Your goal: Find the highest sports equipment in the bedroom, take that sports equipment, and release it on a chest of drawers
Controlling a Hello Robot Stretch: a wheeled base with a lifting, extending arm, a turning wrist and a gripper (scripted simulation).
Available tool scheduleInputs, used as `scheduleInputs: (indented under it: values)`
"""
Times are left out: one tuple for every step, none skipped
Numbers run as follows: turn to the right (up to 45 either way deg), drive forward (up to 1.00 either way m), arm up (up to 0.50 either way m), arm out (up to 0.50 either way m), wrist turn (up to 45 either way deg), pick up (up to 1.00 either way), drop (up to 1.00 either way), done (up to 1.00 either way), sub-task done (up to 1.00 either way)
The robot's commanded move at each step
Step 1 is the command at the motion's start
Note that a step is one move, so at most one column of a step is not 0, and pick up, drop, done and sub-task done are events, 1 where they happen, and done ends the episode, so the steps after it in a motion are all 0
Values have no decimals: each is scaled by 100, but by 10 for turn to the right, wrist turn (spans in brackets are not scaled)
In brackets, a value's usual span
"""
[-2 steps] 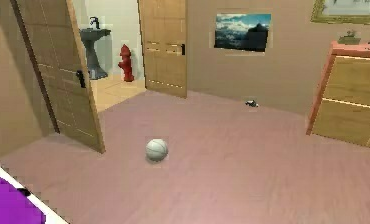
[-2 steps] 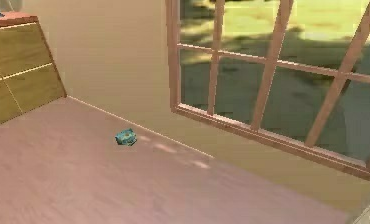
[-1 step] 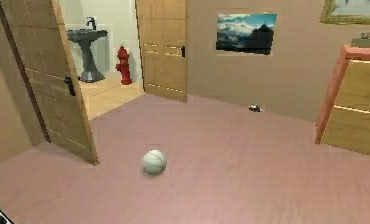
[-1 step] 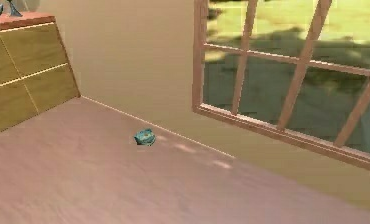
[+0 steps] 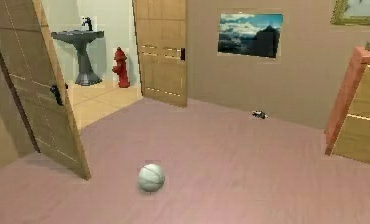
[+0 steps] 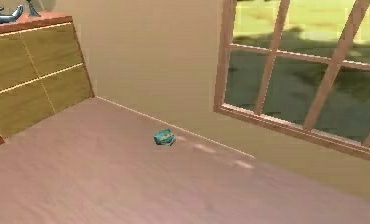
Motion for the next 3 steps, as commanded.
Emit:
scheduleInputs:
  values:
    - [450, 0, 0, 0, 0, 0, 0, 0, 0]
    - [450, 0, 0, 0, 0, 0, 0, 0, 0]
    - [300, 0, 0, 0, 0, 0, 0, 0, 0]
